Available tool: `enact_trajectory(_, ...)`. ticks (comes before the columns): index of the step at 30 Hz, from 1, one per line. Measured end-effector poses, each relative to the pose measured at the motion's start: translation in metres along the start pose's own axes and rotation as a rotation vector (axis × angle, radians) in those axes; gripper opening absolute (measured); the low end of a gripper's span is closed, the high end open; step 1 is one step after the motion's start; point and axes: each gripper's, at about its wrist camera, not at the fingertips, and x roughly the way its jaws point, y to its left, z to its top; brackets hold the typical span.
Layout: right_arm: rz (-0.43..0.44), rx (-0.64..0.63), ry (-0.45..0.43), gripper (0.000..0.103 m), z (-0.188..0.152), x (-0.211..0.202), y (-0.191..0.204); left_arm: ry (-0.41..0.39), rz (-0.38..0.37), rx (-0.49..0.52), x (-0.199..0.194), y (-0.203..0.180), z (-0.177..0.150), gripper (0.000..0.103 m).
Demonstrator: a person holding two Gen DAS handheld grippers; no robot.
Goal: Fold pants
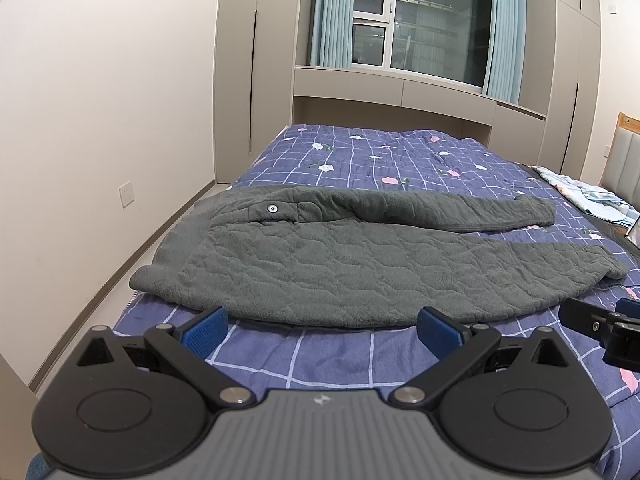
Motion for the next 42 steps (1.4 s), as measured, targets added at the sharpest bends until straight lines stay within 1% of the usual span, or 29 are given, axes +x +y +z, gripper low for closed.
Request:
enact_trajectory(17, 0.005, -0.001, 0.007, 0.103, 0.000, -0.001, 0.000, 0.014, -0.001, -0.009, 0.000, 0.002, 0.002, 0.103)
enact_trajectory(20, 0.007, -0.003, 0.017, 0.103, 0.000, 0.000, 0.000, 0.028, -0.005, -0.020, 0.003, 0.005, 0.003, 0.103)
enact_trajectory(23, 0.014, -0.003, 0.036, 0.103, 0.001, 0.002, 0.001, 0.068, -0.020, -0.053, 0.009, 0.010, 0.004, 0.103)
enact_trajectory(29, 0.033, -0.013, 0.102, 0.103, 0.011, 0.014, 0.002, 0.165, -0.030, -0.127, 0.024, 0.023, 0.009, 0.103)
enact_trajectory(34, 0.051, -0.024, 0.213, 0.103, 0.031, 0.034, 0.011, 0.241, -0.037, -0.197, 0.043, 0.038, 0.021, 0.103)
enact_trajectory(36, 0.062, -0.043, 0.239, 0.103, 0.039, 0.041, 0.016, 0.256, -0.027, -0.218, 0.049, 0.043, 0.028, 0.103)
enact_trajectory(38, 0.055, -0.082, 0.263, 0.103, 0.048, 0.049, 0.023, 0.264, -0.015, -0.220, 0.055, 0.046, 0.034, 0.103)
enact_trajectory(42, 0.018, -0.182, 0.331, 0.103, 0.061, 0.068, 0.040, 0.264, 0.020, -0.185, 0.063, 0.049, 0.051, 0.103)
